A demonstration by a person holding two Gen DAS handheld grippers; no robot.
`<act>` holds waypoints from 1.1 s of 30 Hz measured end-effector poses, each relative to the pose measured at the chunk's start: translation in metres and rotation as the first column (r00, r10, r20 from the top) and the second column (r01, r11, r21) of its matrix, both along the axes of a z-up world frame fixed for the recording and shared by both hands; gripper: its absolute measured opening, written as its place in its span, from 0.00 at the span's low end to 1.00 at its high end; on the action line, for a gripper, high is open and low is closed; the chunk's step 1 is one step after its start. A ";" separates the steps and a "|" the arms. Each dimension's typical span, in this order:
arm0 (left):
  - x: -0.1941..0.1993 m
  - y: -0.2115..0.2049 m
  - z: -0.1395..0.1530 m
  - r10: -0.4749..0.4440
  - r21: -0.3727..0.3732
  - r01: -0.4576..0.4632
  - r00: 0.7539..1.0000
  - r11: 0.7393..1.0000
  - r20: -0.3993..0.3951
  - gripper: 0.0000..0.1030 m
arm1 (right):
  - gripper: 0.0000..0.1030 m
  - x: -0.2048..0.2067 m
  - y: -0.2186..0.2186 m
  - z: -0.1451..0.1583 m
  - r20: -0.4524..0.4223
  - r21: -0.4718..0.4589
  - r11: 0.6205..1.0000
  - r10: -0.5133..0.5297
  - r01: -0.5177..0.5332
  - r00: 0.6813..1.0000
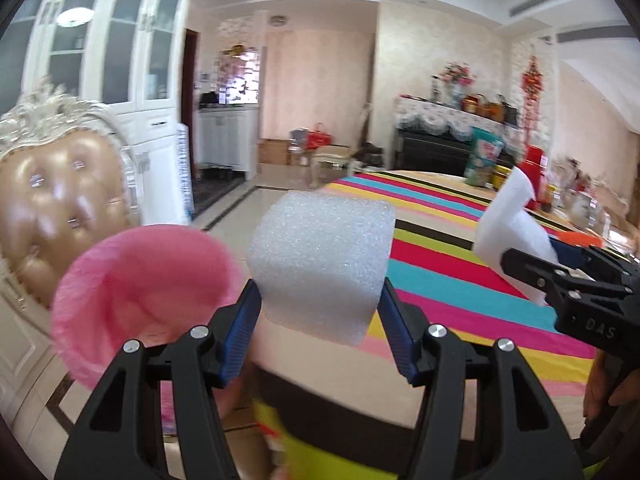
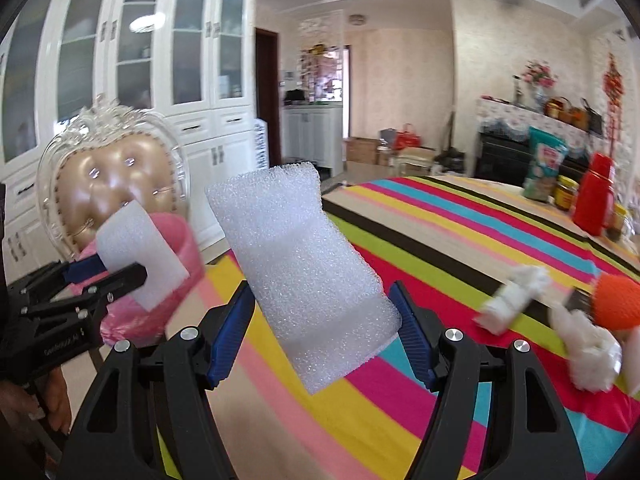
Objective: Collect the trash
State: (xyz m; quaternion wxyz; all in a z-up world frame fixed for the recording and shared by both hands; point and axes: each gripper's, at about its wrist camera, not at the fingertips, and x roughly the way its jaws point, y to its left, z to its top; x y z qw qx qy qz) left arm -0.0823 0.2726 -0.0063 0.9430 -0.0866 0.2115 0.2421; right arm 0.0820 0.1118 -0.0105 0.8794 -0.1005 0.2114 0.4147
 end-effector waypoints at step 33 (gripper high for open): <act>-0.036 0.184 -0.035 0.319 -0.025 -0.324 0.940 0.946 -0.123 0.56 | 0.65 -0.029 0.206 -0.028 -0.117 -0.026 0.942 0.329 -0.334 0.937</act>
